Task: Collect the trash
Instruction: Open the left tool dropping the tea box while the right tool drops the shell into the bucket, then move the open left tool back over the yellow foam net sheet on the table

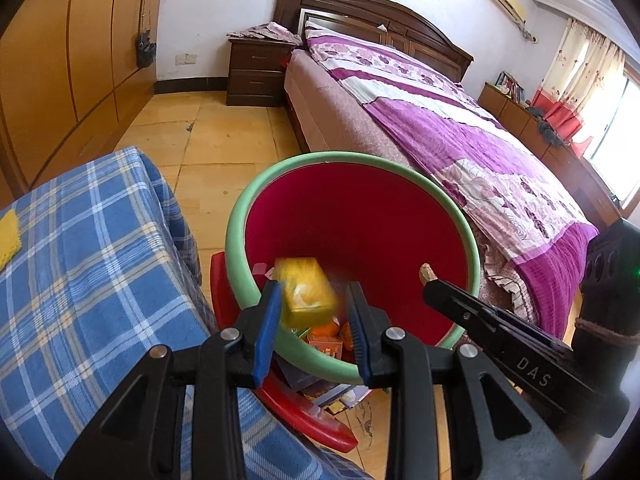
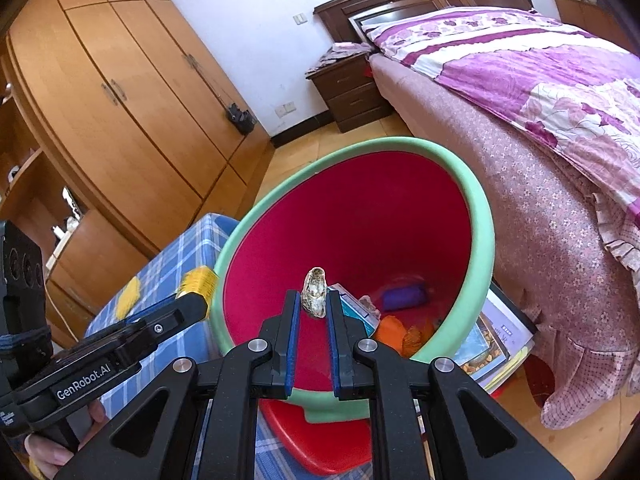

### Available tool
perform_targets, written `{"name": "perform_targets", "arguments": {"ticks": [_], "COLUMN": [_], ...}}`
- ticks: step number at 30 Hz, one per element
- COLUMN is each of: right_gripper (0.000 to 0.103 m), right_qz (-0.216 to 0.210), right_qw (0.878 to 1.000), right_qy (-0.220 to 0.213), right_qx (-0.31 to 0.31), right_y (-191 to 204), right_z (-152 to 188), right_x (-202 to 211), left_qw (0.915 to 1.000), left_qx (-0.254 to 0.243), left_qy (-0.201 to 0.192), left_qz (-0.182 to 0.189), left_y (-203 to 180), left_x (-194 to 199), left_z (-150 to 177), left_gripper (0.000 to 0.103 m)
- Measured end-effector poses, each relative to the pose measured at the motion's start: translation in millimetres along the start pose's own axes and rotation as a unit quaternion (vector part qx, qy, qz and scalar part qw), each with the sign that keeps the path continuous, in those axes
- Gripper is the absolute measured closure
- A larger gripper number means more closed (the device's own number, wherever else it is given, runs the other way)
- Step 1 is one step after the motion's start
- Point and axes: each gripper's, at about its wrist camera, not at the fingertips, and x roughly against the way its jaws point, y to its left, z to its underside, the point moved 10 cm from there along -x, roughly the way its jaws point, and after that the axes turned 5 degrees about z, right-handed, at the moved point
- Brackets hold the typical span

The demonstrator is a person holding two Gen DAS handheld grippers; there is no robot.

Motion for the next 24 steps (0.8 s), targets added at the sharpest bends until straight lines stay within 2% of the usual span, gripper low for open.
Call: {"name": "perform_targets", "arguments": {"ticks": [2, 6, 7, 10, 18, 24], "right_gripper": [0.088, 0.088, 0.088, 0.074, 0.071, 0.064], "right_qz": [0.003, 0.003, 0.003, 0.003, 0.005, 0.001], "right_qw": [1.0, 1.0, 1.0, 1.0, 1.0, 1.0], "right_qy": [0.003, 0.009, 0.009, 0.009, 0.002, -0.007], "right_qx": [0.003, -0.001, -0.002, -0.007, -0.004, 0.003], "right_y": [0.1, 1.3, 0.9, 2.4, 9.2, 21.0], "right_z": [-0.1, 0.1, -0.3, -1.6, -3.6, -4.7], "right_x": [-3.9, -8.3, -9.1, -7.9, 3.0, 14.5], "left_qw": [1.0, 1.0, 1.0, 0.9999, 0.9993, 0.9983], "left_qx": [0.0, 0.002, 0.003, 0.01, 0.03, 0.039], "left_qy": [0.003, 0.001, 0.0, -0.003, -0.015, -0.031], "left_qz": [0.002, -0.003, -0.003, -0.008, -0.019, -0.029], "left_y": [0.5, 4.1, 5.0, 10.4, 27.1, 38.7], "left_x": [-1.6, 0.4, 1.5, 6.8, 27.3, 50.1], "left_z": [0.2, -0.7, -1.0, -1.1, 0.1, 1.1], "left_gripper": [0.069, 0.059, 0.059, 0.058, 0.054, 0.05]}}
